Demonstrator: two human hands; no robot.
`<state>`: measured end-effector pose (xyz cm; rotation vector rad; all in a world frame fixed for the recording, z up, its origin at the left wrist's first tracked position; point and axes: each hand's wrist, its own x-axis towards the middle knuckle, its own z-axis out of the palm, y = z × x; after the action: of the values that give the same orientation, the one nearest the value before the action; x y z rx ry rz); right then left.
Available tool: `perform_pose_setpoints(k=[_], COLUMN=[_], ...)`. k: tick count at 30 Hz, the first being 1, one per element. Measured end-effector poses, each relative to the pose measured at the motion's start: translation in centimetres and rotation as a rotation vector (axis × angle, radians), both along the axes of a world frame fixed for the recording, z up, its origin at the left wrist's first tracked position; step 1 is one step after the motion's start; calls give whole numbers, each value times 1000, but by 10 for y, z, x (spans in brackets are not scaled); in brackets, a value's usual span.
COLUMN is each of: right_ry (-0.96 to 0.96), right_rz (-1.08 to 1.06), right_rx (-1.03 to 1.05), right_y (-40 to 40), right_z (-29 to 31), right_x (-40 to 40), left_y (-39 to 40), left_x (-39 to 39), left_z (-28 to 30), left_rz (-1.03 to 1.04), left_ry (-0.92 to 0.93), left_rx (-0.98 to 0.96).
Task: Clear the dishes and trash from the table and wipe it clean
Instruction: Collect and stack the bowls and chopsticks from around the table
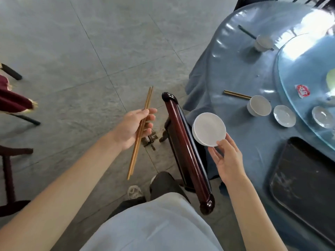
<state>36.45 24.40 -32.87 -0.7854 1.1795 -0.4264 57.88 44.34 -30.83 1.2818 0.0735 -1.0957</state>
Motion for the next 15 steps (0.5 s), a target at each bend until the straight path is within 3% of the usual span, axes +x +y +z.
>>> perform_pose_setpoints(k=[6, 15], right_ry=[17, -38], right_rz=[-128, -411], right_rx=[-1, 24], right_y=[-9, -57], right_z=[-8, -22], right_x=[50, 158], left_y=[-33, -144], left_x=[78, 194], left_z=[-7, -14], left_rz=[-104, -348], left_ry=[-30, -98], left_rx=[19, 69])
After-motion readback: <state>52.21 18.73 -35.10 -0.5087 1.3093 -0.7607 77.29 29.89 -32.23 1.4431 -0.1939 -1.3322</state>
